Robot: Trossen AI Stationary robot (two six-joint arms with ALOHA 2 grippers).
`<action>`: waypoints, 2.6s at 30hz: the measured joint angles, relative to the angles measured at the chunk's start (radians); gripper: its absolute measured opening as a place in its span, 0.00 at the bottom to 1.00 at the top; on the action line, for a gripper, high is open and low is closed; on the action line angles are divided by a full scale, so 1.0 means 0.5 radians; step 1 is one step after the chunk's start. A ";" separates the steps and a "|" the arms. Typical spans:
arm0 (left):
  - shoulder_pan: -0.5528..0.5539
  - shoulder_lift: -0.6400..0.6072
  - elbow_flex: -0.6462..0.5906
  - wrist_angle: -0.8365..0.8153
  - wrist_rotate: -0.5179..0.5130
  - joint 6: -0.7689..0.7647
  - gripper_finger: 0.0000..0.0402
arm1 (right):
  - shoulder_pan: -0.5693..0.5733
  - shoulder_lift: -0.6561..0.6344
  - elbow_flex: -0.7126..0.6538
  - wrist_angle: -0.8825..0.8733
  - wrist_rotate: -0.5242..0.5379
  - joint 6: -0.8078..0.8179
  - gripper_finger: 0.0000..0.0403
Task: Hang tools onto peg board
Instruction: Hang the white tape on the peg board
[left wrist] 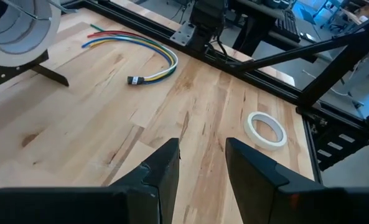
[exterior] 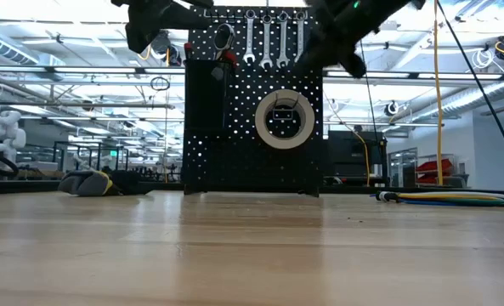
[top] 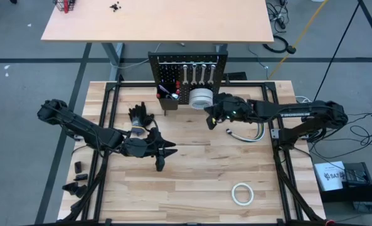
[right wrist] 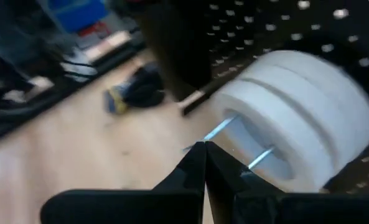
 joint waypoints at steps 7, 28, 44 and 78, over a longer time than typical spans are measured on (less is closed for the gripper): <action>0.002 0.001 -0.048 -0.004 -0.006 0.047 0.33 | 0.420 -0.188 0.000 -0.290 -0.320 0.536 0.00; 0.015 0.419 -0.065 0.462 0.168 0.103 0.33 | 1.947 0.214 -0.002 -1.025 -0.430 3.188 0.07; 0.134 0.423 -0.064 0.633 0.294 0.090 0.33 | 2.008 0.730 0.000 -1.129 -0.647 3.265 0.43; 0.217 0.423 -0.060 0.689 0.453 -1.465 0.33 | 1.692 0.765 0.218 -1.429 0.376 2.507 0.08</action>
